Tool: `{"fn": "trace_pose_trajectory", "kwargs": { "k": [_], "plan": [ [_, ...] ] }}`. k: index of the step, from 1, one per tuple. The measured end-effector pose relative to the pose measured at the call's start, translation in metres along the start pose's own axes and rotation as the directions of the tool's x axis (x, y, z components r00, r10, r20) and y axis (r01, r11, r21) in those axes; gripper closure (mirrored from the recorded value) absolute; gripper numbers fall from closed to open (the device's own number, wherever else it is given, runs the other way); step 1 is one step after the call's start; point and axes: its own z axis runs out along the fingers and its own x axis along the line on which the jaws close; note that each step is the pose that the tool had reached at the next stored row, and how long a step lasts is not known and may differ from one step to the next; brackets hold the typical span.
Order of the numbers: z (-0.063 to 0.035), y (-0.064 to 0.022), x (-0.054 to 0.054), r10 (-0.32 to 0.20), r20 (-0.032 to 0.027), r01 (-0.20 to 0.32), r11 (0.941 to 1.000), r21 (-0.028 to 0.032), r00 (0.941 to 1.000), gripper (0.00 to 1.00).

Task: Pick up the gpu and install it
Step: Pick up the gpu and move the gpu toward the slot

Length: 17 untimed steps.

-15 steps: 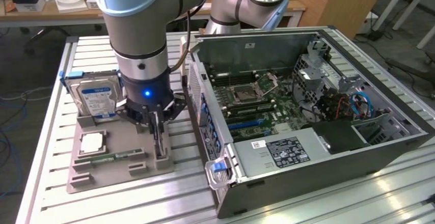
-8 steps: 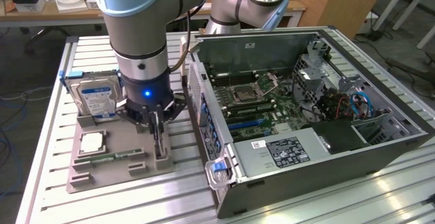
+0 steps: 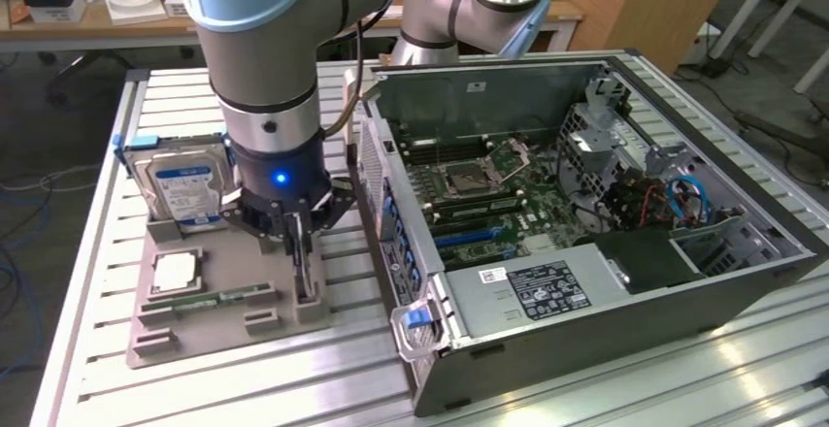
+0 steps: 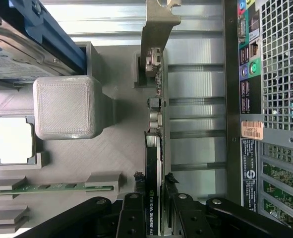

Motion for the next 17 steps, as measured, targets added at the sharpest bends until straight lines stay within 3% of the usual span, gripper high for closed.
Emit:
{"fn": "trace_pose_trajectory", "kwargs": {
  "k": [8,9,11,12,17],
  "plan": [
    [-0.0095,0.0003,-0.0002,0.000,0.0010,0.000,0.9998,-0.0206,1.0000,0.74],
    [-0.0096,0.0003,-0.0003,0.000,0.0009,0.000,0.9997,-0.0244,1.0000,0.74],
    [-0.0096,0.0003,-0.0003,0.001,0.0003,-0.001,0.9992,-0.0401,1.0000,0.74],
    [-0.0096,0.0004,-0.0002,0.001,0.0000,-0.001,0.9990,-0.0436,1.0000,0.74],
    [-0.0096,0.0003,-0.0002,0.001,-0.0001,-0.001,0.9990,-0.0456,1.0000,0.74]
  ]
}}
